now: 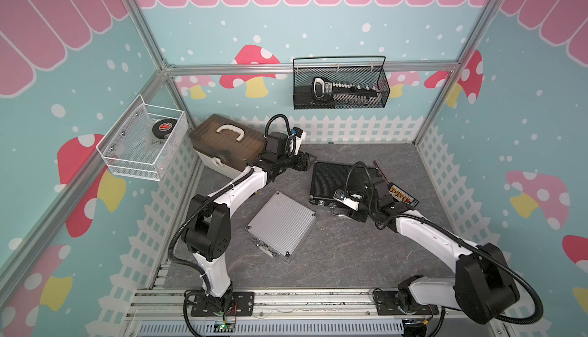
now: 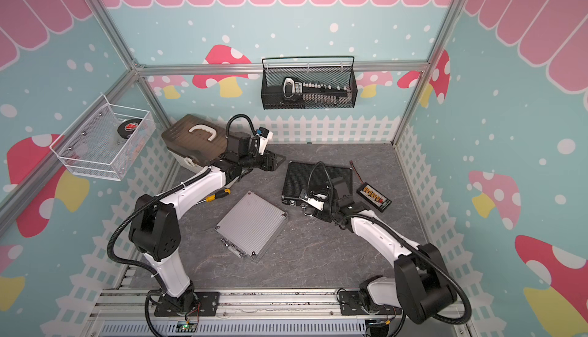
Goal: Open the poker set cases
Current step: Place the poker set case at the center of the board, then open the case lid on the poker set case.
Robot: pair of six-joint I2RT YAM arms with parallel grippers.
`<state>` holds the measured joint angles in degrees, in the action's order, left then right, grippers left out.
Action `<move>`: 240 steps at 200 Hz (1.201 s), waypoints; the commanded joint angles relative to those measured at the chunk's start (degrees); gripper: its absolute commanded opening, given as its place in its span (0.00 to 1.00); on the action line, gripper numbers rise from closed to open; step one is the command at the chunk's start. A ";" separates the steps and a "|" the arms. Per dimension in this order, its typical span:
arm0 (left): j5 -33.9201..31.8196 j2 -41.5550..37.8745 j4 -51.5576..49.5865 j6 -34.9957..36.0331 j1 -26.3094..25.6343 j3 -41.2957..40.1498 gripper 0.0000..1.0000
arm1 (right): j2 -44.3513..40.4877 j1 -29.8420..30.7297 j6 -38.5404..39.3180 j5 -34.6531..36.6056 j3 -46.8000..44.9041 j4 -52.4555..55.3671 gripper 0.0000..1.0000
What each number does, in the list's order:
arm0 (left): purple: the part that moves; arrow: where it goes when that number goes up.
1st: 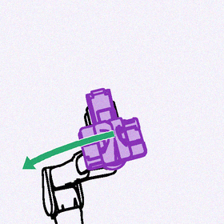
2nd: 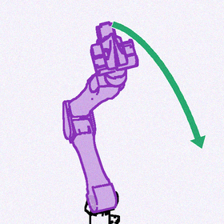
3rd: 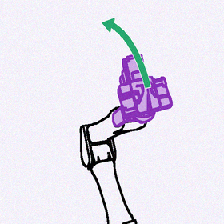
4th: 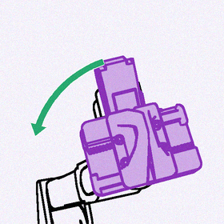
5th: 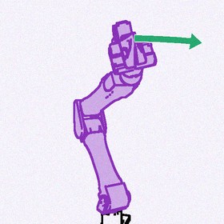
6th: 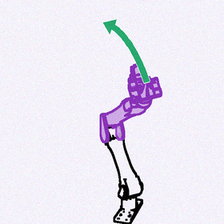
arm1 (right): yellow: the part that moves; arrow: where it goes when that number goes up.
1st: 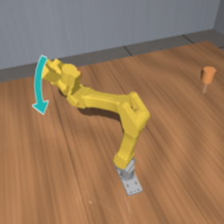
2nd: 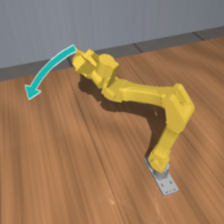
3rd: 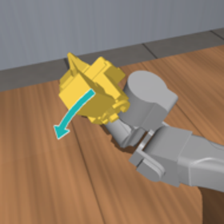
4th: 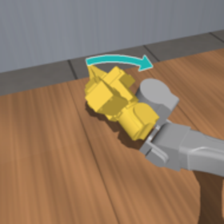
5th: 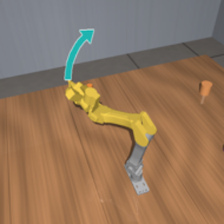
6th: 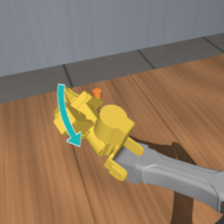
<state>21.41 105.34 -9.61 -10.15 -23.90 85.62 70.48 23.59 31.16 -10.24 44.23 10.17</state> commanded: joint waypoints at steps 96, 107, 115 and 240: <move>-0.06 9.16 -11.75 -24.59 -4.58 1.77 0.62 | 3.48 -21.37 -57.53 1.63 7.55 14.91 0.79; 0.29 9.12 -11.75 -24.89 -4.56 0.93 0.62 | 5.40 -22.40 -58.27 1.45 6.88 14.55 0.80; 0.75 9.26 -11.64 -24.96 -4.58 0.52 0.62 | 6.73 -22.98 -58.57 1.53 6.51 14.32 0.81; 8.19 13.20 -11.92 -25.36 -5.63 2.80 0.57 | 17.37 -24.21 -59.47 -9.76 5.92 7.06 0.74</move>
<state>26.35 116.81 -21.06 -34.54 -28.47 86.70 87.74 -0.78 -27.77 -17.72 50.65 18.79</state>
